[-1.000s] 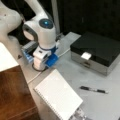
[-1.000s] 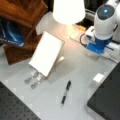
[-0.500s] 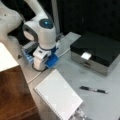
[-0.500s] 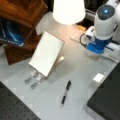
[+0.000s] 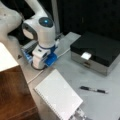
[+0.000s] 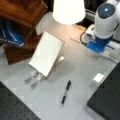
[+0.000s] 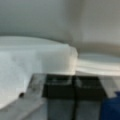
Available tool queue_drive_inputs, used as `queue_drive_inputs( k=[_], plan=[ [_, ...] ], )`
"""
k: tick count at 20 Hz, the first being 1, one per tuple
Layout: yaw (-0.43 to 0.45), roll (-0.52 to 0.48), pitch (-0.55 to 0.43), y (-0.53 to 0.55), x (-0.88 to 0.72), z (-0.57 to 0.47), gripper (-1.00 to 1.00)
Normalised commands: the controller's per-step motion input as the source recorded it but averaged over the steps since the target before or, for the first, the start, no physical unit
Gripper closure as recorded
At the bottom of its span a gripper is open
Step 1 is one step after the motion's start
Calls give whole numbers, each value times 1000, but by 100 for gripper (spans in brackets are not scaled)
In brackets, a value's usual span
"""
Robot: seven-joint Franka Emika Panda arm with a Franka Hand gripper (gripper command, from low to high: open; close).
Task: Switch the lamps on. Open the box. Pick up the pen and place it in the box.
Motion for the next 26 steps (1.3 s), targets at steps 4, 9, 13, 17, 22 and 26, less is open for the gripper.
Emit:
queue_drive_inputs(
  k=[4,9,13,17,22,26],
  plan=[
    [23,-14,-316,-106,-412,12,100],
    [0,22,-214,-38,-293,49,100],
    [-39,19,-104,45,-217,86,100],
    [-57,7,-11,70,-145,136,100],
    [-74,0,40,110,-51,182,100],
    [-91,-3,78,161,15,190,100]
  ],
)
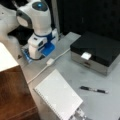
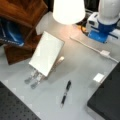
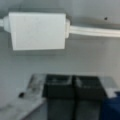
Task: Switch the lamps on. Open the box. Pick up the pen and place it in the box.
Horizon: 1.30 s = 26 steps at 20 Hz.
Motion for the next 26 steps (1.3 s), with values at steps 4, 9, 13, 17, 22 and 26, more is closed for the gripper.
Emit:
queue_drive_inputs(
  k=[4,9,13,17,22,26],
  plan=[
    [-119,-5,123,196,42,213,100],
    [-158,-15,185,208,58,277,-100],
    [-138,-26,174,130,122,259,-100],
    [-102,-41,187,28,146,197,-100],
    [-84,-44,214,-45,235,195,-100],
    [-83,-30,262,-59,376,253,-100]
  ],
)
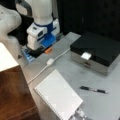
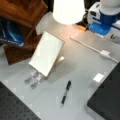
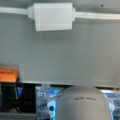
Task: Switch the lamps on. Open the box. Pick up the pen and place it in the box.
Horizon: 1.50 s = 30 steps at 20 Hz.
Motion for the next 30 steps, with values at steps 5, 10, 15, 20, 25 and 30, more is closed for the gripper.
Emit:
queue_drive_inputs(
  k=[5,10,15,20,25,30],
  plan=[
    [-73,-17,305,-20,493,259,-100],
    [-86,3,339,23,675,224,-100],
    [-141,14,376,131,808,246,-100],
    [-142,-20,375,190,789,231,-100],
    [-103,77,227,105,576,170,-100],
    [-75,12,170,91,369,81,-100]
  ],
)
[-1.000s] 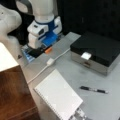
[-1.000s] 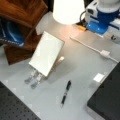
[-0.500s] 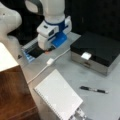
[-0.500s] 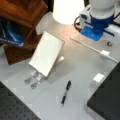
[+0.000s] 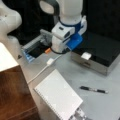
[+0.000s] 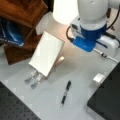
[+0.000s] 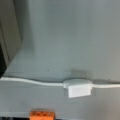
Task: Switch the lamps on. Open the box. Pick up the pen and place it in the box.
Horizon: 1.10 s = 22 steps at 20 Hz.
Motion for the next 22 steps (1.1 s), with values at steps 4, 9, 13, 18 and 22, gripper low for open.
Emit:
queue_drive_inputs(
  k=[4,9,13,18,22],
  plan=[
    [-115,151,140,71,376,-5,-100],
    [-99,266,97,15,422,-54,-100],
    [-97,216,52,3,373,-15,-100],
    [-79,266,-16,65,288,-49,-100],
    [-29,372,-60,36,154,-99,-100]
  ],
)
